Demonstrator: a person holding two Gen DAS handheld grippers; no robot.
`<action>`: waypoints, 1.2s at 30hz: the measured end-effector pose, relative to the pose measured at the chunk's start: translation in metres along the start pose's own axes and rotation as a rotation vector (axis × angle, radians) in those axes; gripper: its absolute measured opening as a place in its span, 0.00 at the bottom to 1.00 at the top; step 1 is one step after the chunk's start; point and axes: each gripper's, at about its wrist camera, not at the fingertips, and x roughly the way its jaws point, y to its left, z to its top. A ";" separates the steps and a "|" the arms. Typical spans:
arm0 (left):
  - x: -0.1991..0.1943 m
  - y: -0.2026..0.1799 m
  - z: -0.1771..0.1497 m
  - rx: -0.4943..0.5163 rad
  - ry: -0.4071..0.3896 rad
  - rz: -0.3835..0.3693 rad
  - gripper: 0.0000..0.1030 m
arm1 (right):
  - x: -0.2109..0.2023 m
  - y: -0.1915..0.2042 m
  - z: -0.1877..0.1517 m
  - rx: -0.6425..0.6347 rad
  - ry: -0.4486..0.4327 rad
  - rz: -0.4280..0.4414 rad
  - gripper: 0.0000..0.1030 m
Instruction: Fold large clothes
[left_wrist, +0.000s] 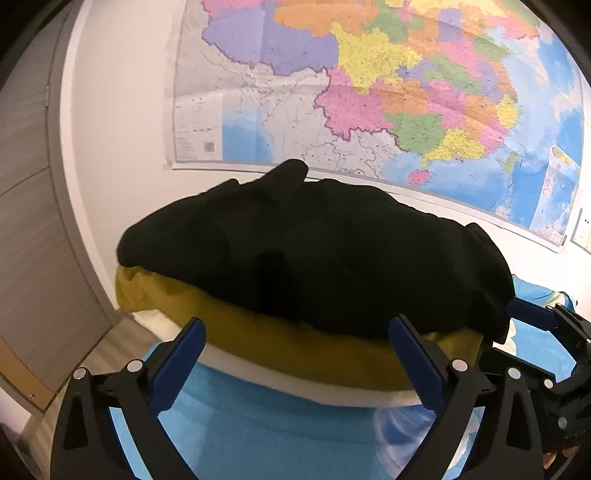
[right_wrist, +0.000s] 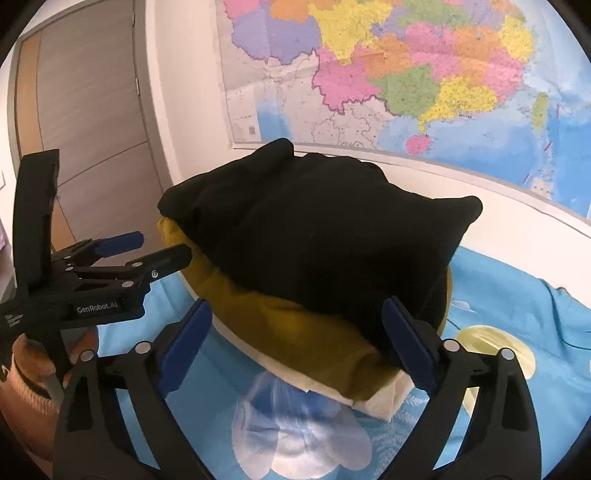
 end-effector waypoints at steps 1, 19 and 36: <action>-0.004 -0.001 -0.002 0.000 -0.006 0.008 0.93 | -0.003 0.001 -0.001 -0.001 -0.008 -0.006 0.93; -0.042 -0.015 -0.033 -0.035 -0.001 0.049 0.93 | -0.025 0.016 -0.029 -0.022 -0.012 -0.021 0.94; -0.060 -0.017 -0.051 -0.025 -0.003 0.101 0.93 | -0.040 0.030 -0.045 -0.038 -0.024 -0.008 0.94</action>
